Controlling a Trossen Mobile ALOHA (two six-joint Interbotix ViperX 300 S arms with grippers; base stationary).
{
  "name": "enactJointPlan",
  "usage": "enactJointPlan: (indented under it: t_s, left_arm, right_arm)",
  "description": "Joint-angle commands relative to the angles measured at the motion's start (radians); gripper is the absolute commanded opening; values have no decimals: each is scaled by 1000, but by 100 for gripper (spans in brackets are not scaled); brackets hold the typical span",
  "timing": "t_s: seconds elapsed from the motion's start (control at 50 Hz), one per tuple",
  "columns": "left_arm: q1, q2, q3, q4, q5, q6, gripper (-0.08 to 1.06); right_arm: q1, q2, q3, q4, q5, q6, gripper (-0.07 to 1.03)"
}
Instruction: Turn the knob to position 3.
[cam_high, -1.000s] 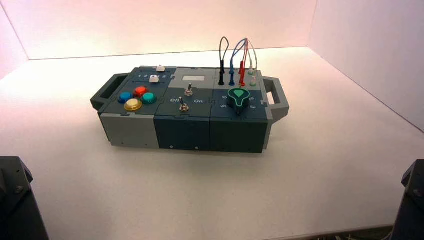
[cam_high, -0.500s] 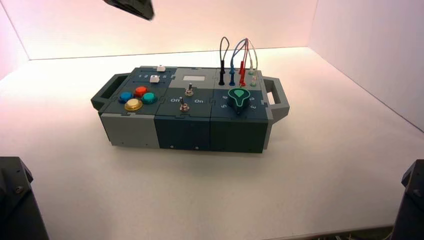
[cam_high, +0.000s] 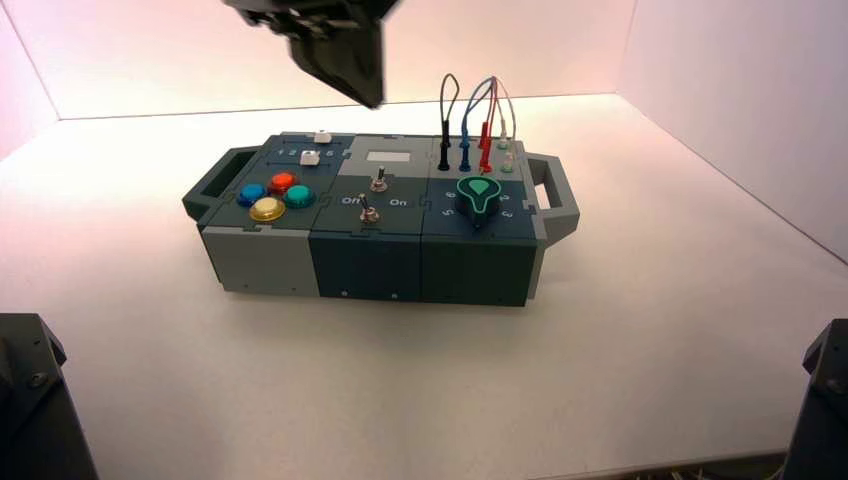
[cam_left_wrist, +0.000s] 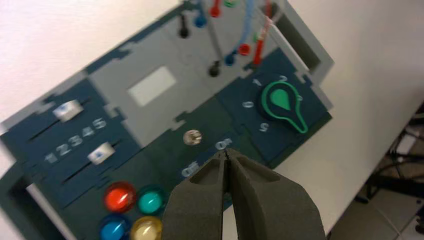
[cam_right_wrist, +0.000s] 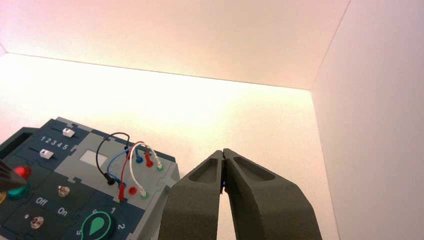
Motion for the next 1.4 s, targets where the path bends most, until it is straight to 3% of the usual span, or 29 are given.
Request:
enactJointPlan:
  t_s: [0.02, 0.26, 0.62, 0.94, 1.18, 1.4]
  left_arm:
    - [-37, 25, -51, -5, 6, -3, -3]
    - [-110, 84, -100, -11, 41, -6, -3]
    - [-158, 147, -103, -17, 98, 0, -3]
    - [-170, 167, -114, -17, 103, 2, -3]
    - [-173, 183, -129, -15, 100, 6, -3]
    - [-199, 221, -149, -15, 100, 8, -3]
  right_arm:
    - [-9, 15, -37, -2, 0, 2, -2]
    - [-11, 81, -49, 0, 37, 2, -2]
    - [-11, 114, -52, 2, 48, 3, -2]
    - [-5, 224, -67, 37, 173, 3, -2]
    - [0, 250, -78, 58, 222, 2, -2]
    - [69, 255, -74, 80, 282, -2, -2]
